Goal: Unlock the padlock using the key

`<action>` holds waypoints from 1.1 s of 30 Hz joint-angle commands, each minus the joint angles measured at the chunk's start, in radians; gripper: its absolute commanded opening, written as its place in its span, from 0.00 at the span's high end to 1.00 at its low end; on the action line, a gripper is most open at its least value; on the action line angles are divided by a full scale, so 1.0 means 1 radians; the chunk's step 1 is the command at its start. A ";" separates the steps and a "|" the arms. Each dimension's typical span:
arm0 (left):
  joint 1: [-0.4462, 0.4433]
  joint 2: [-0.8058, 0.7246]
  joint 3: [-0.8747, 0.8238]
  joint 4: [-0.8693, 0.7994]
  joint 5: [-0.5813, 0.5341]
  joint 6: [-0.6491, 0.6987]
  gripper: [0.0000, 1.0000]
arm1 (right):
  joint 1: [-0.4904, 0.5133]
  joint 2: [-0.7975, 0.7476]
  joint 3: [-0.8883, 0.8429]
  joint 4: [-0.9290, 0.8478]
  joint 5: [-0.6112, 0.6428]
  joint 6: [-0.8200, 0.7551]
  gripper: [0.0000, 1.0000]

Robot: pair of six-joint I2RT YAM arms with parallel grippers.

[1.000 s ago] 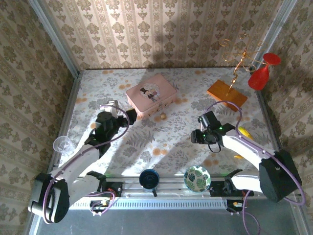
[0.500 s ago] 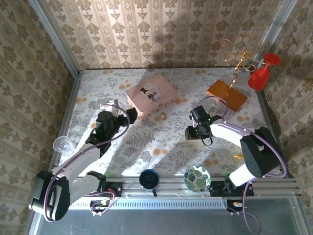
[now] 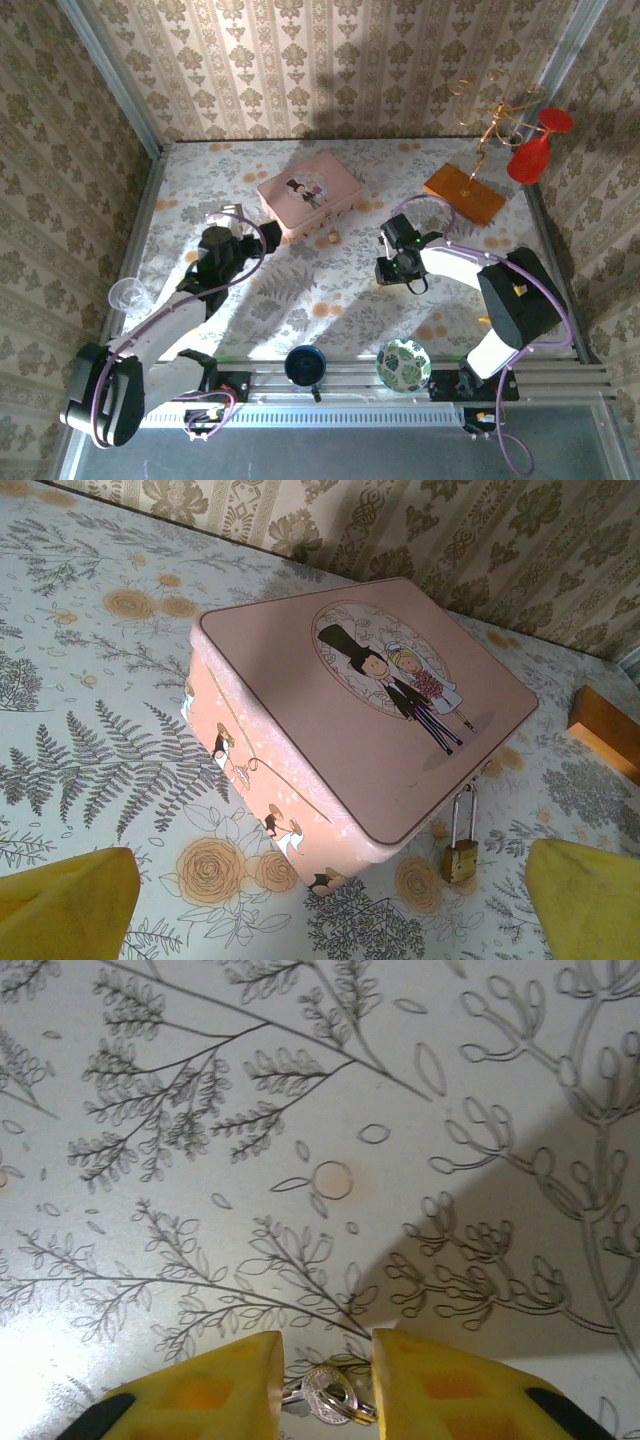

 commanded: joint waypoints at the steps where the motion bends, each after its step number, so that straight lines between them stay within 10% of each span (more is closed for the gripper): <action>1: -0.005 0.007 0.028 0.024 0.012 -0.015 0.00 | 0.021 -0.015 -0.008 -0.039 -0.006 0.004 0.73; 33: -0.005 0.030 0.042 0.021 0.036 -0.015 0.00 | 0.055 -0.006 -0.011 -0.049 0.081 0.058 0.90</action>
